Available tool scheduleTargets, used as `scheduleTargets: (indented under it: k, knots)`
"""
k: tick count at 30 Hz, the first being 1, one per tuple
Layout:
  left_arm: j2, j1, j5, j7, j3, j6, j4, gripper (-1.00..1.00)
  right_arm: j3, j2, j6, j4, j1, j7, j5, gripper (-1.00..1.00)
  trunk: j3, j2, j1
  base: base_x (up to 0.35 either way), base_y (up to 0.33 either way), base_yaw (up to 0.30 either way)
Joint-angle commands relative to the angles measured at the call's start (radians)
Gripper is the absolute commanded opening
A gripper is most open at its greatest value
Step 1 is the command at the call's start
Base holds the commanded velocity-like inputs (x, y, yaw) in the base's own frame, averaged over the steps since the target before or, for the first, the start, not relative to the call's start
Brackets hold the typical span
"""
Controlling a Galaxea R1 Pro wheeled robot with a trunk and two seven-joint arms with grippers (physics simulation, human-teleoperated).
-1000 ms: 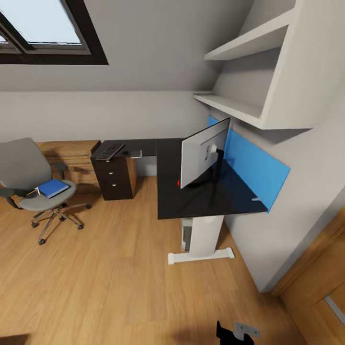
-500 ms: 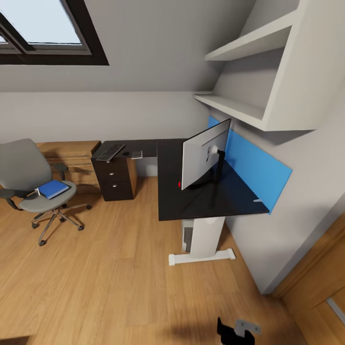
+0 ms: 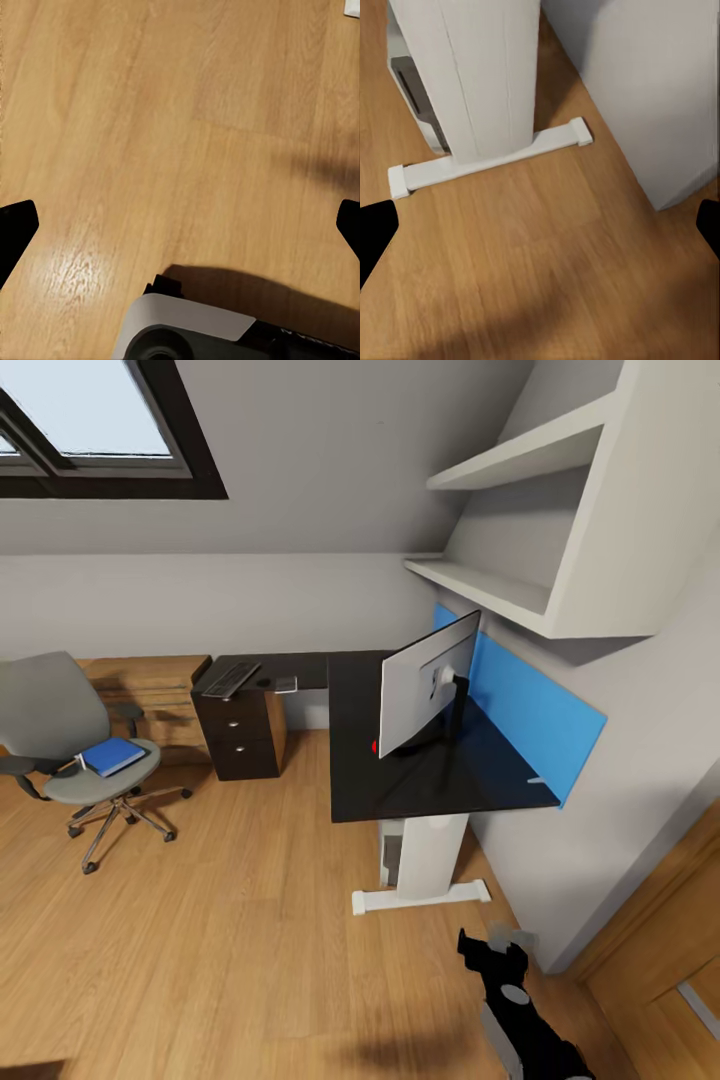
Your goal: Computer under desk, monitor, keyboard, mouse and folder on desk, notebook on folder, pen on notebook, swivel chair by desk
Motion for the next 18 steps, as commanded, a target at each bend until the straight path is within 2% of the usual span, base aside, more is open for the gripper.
scheduleTargets:
  k: [1, 4, 7, 10, 11, 13, 15, 18]
  knots:
    - [0.0, -0.001, 0.0, 0.003, -0.002, -0.003, 0.0, 1.0, -0.001, 0.001, 0.014, -0.028, -0.001, -0.004, 0.002, 1.0, 0.002, 0.006, -0.004, 0.0, 0.0, 0.0]
    - [0.0, -0.001, 0.0, 0.004, -0.002, -0.003, 0.0, 1.0, 0.002, 0.003, 0.072, -0.118, -0.001, -0.012, 0.043, 1.0, 0.011, 0.027, -0.015, 0.0, 0.0, 0.0]
    - [0.001, -0.001, 0.001, 0.004, -0.001, -0.004, -0.001, 1.0, 0.03, 0.008, 0.123, -0.212, -0.001, -0.016, 0.079, 1.0, 0.021, 0.048, -0.027, 0.0, 0.0, 0.0]
    - [0.004, -0.001, 0.001, 0.004, -0.001, -0.004, -0.003, 1.0, 0.085, 0.011, 0.171, -0.307, -0.001, -0.018, 0.092, 1.0, 0.03, 0.069, -0.038, 0.0, 0.0, 0.0]
    - [0.006, -0.001, 0.001, 0.004, -0.001, -0.004, -0.003, 1.0, 0.112, 0.013, 0.207, -0.358, -0.001, -0.02, 0.094, 1.0, 0.033, 0.076, -0.042, 0.0, 0.0, 0.0]
    - [0.009, -0.001, 0.001, 0.004, -0.001, -0.003, -0.004, 1.0, 0.142, 0.017, 0.282, -0.441, -0.001, -0.024, 0.094, 1.0, 0.039, 0.09, -0.05, 0.0, 0.0, 0.0]
    - [0.01, -0.001, 0.0, 0.005, -0.002, -0.003, -0.004, 1.0, 0.161, 0.04, 0.394, -0.567, -0.001, -0.027, 0.095, 1.0, 0.046, 0.104, -0.057, 0.0, 0.0, 0.0]
    - [0.01, -0.001, 0.0, 0.004, -0.002, -0.004, -0.004, 1.0, 0.168, 0.071, 0.476, -0.688, -0.001, -0.03, 0.098, 1.0, 0.049, 0.111, -0.061, 0.0, 0.0, 0.0]
